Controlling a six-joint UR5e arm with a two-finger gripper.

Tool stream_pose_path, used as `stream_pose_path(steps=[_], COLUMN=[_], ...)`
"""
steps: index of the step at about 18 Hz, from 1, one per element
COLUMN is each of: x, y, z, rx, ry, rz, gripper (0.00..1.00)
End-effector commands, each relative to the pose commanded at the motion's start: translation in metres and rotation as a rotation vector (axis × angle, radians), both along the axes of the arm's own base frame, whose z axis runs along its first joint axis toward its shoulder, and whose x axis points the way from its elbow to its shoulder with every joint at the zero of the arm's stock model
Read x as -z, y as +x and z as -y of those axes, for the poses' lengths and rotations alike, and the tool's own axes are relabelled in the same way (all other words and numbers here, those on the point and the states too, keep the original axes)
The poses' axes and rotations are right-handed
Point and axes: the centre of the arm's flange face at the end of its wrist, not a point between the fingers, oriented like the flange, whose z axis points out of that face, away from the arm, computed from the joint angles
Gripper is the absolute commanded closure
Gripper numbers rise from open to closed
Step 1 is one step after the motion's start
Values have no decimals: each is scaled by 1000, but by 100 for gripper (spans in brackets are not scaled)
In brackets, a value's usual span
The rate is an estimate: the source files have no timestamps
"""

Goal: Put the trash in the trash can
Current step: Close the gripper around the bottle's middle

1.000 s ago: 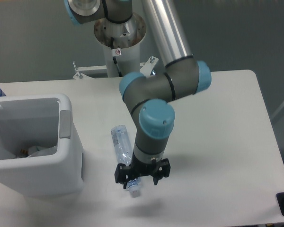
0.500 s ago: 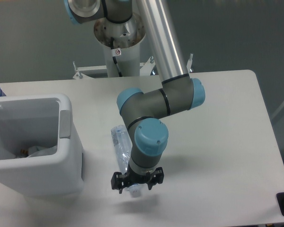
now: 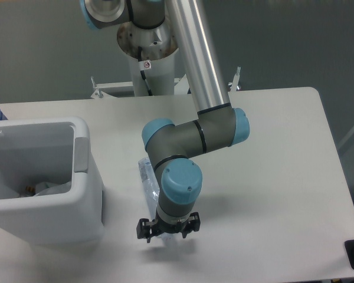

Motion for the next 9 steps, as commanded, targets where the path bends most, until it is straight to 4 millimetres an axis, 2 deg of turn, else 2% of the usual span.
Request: stream_pose_path(steps=[3, 9], x=[6, 7], y=[3, 3], z=[-1, -2], rx=[6, 6], ry=[-18, -21], rz=[-13, -22], gripper=[15, 16])
